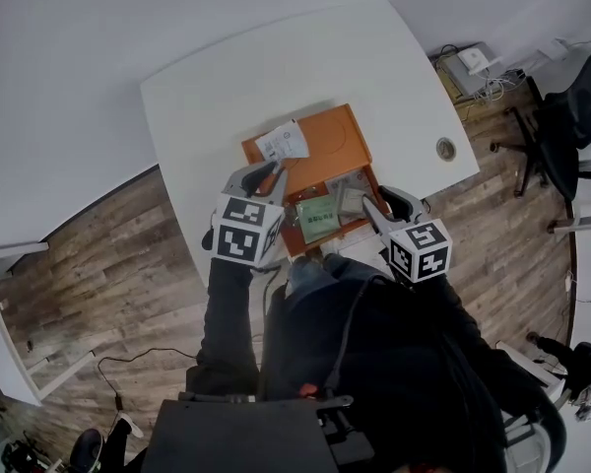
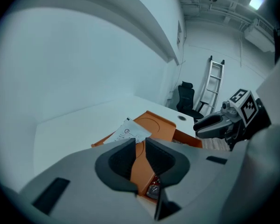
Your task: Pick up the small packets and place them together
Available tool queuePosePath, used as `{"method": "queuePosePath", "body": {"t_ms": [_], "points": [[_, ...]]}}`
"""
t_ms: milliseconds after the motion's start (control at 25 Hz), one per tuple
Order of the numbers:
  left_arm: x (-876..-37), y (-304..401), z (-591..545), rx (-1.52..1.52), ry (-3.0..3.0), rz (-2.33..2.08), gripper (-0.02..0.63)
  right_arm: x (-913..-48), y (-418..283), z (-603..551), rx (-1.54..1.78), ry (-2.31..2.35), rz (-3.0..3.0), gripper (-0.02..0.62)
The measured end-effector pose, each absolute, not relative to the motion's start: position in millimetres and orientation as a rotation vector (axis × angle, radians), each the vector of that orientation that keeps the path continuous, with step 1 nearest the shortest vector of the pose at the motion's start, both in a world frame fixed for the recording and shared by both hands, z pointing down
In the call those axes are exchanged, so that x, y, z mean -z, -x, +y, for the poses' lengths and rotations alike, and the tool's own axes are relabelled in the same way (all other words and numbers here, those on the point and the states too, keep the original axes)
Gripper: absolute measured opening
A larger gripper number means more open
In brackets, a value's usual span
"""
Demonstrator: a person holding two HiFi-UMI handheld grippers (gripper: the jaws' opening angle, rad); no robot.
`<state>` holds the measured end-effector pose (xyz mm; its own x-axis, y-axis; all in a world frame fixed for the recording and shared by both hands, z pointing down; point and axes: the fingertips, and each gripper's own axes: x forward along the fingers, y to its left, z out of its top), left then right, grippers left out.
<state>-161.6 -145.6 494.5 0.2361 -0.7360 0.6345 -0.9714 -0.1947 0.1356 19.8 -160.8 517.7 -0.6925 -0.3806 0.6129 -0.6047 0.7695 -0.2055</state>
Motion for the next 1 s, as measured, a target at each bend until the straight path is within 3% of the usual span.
{"method": "queuePosePath", "body": {"t_ms": [120, 400, 1000], "points": [[-483, 165, -132, -0.500, -1.966, -1.651, 0.001, -519, -14, -161, -0.503, -0.660, -2.401, 0.140], [-483, 163, -94, -0.258, -1.825, -1.754, 0.001, -526, 20, -147, -0.418, -0.403, -2.387, 0.140], [-502, 180, -27, -0.202, -1.597, -1.852, 0.000, -590, 83, -121, -0.351, -0.159, -2.149, 0.133]]}}
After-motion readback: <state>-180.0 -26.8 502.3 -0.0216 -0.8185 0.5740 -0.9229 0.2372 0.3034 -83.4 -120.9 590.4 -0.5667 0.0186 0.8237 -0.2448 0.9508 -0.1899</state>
